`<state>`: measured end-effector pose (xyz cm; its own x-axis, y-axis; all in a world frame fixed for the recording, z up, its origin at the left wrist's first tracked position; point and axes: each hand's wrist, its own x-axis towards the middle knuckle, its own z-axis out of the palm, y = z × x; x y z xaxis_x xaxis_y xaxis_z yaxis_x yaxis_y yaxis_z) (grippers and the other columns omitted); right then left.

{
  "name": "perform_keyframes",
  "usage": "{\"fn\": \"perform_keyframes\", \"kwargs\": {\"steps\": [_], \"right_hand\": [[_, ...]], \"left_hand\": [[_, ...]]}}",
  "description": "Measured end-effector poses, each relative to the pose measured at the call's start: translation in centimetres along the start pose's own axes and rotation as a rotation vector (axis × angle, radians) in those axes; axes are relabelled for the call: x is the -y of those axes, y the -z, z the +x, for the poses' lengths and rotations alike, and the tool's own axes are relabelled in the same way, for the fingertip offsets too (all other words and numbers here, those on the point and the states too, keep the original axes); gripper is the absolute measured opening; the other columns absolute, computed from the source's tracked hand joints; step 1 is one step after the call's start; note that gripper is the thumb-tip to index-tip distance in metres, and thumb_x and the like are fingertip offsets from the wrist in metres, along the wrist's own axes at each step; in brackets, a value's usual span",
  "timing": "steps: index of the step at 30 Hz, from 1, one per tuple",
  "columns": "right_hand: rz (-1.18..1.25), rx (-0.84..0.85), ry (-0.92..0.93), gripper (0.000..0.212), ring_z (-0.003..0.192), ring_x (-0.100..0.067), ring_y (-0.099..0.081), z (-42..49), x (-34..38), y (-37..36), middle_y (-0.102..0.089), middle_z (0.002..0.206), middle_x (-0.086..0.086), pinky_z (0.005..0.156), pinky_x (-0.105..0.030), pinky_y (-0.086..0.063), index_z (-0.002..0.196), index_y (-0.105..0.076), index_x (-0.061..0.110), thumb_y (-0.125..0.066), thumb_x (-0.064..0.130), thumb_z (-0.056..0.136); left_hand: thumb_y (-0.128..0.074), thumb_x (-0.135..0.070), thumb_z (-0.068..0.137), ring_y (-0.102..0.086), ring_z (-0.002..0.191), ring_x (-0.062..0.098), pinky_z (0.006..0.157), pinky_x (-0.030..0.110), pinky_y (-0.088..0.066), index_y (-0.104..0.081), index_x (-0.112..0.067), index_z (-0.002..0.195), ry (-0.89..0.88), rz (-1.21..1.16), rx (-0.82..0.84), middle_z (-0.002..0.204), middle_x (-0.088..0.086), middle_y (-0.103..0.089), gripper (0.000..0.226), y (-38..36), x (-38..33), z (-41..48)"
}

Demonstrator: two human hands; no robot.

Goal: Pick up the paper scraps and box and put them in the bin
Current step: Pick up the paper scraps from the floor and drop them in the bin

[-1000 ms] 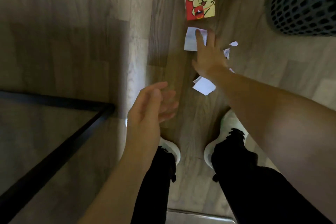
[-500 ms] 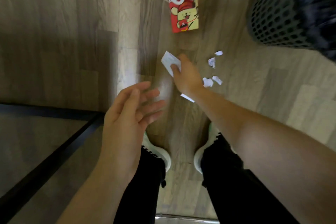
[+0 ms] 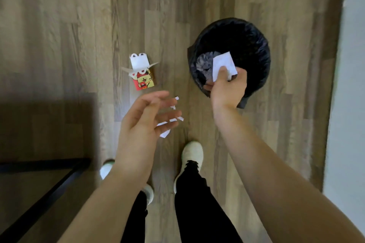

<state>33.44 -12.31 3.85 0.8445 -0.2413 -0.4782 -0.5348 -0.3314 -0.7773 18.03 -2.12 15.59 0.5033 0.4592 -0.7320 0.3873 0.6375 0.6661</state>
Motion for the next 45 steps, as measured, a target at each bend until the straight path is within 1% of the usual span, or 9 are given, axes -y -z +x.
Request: {"fn": "perform_keyframes", "kwargs": {"steps": [3,5,7,12,20,25,30,38,45], "right_hand": [[-0.084,0.061,-0.173,0.067,0.103,-0.035,-0.071,4.1,0.7,1.1,-0.055,0.131,-0.012,0.063,-0.035,-0.067,0.144,-0.037,0.014,-0.075,0.032,0.093],[-0.28,0.122,-0.179,0.083,0.12,-0.037,-0.059,5.4,-0.8,2.1,-0.04,0.148,-0.016,0.081,-0.051,-0.066,0.152,-0.032,0.018,-0.081,0.032,0.087],[-0.426,0.161,-0.066,0.068,0.108,-0.03,-0.057,4.5,-3.1,3.7,-0.042,0.145,-0.017,0.089,-0.057,-0.062,0.145,-0.042,0.017,-0.078,0.027,0.089],[-0.585,0.438,-0.074,0.034,0.105,-0.024,-0.065,-2.5,-9.8,6.2,-0.064,0.117,-0.004,0.084,-0.033,-0.052,0.126,-0.059,0.017,-0.065,0.023,0.093],[-0.88,0.784,-0.191,0.045,0.133,-0.038,-0.054,-8.0,-21.4,1.9,-0.064,0.136,-0.015,0.109,-0.045,-0.047,0.14,-0.053,0.012,-0.057,0.025,0.097],[-0.926,0.765,-0.022,0.054,0.146,-0.031,-0.042,-3.3,-26.7,-2.6,-0.048,0.157,-0.006,0.117,-0.042,-0.036,0.158,-0.037,0.022,-0.047,0.026,0.105],[-0.877,0.669,0.026,0.059,0.135,-0.027,-0.044,2.1,-32.1,-5.4,-0.046,0.151,-0.007,0.107,-0.044,-0.051,0.144,-0.046,0.031,-0.067,0.049,0.092],[-0.843,0.439,0.156,0.043,0.119,-0.037,-0.056,1.4,-36.2,-7.9,-0.046,0.137,-0.016,0.1,-0.051,-0.053,0.132,-0.057,0.017,-0.059,0.042,0.096],[-0.57,0.423,-0.183,0.038,0.107,-0.028,-0.061,-1.8,-35.6,-10.1,-0.044,0.134,-0.009,0.093,-0.039,-0.051,0.133,-0.057,0.014,-0.052,0.039,0.105]], "left_hand": [[-0.046,-0.017,0.108,-0.075,0.091,0.029,0.077,0.033,-0.061,-0.072,-0.013,0.108,0.004,0.032,0.019,0.103,0.007,-0.077,0.026,-2.0,0.0,0.5],[-0.047,-0.015,0.108,-0.074,0.092,0.029,0.077,0.032,-0.061,-0.072,-0.012,0.108,0.026,0.038,0.017,0.102,0.007,-0.076,0.025,-2.7,0.7,0.5],[-0.047,-0.014,0.107,-0.075,0.091,0.028,0.08,0.034,-0.061,-0.072,-0.015,0.105,0.053,0.044,0.014,0.102,0.007,-0.076,0.026,-2.9,1.4,0.1],[-0.048,-0.018,0.108,-0.078,0.097,0.028,0.091,0.041,-0.059,-0.073,-0.02,0.101,0.101,0.147,-0.078,0.101,0.007,-0.079,0.026,-0.4,4.4,-0.3],[-0.053,-0.025,0.104,-0.072,0.1,0.017,0.098,0.043,-0.06,-0.067,-0.038,0.102,0.274,0.48,-0.277,0.103,-0.015,-0.071,0.019,9.3,17.6,5.7],[-0.056,-0.023,0.101,-0.063,0.116,0.025,0.103,0.048,-0.056,-0.059,-0.029,0.133,0.335,0.598,-0.228,0.125,0.001,-0.062,0.033,12.9,25.1,12.7],[-0.066,-0.027,0.098,-0.045,0.141,0.034,0.112,0.037,-0.041,-0.032,-0.029,0.157,0.176,0.95,0.001,0.159,0.014,-0.032,0.068,13.7,30.6,19.2],[-0.077,-0.03,0.09,-0.048,0.108,0.017,0.093,0.023,-0.045,-0.035,-0.031,0.149,-0.01,1.108,0.083,0.145,0.014,-0.031,0.073,12.3,35.2,24.6],[-0.066,-0.036,0.095,-0.055,0.095,0.003,0.084,0.016,-0.051,-0.049,-0.021,0.136,0.095,0.787,0.045,0.127,0.006,-0.054,0.046,11.1,35.5,24.8]]}}
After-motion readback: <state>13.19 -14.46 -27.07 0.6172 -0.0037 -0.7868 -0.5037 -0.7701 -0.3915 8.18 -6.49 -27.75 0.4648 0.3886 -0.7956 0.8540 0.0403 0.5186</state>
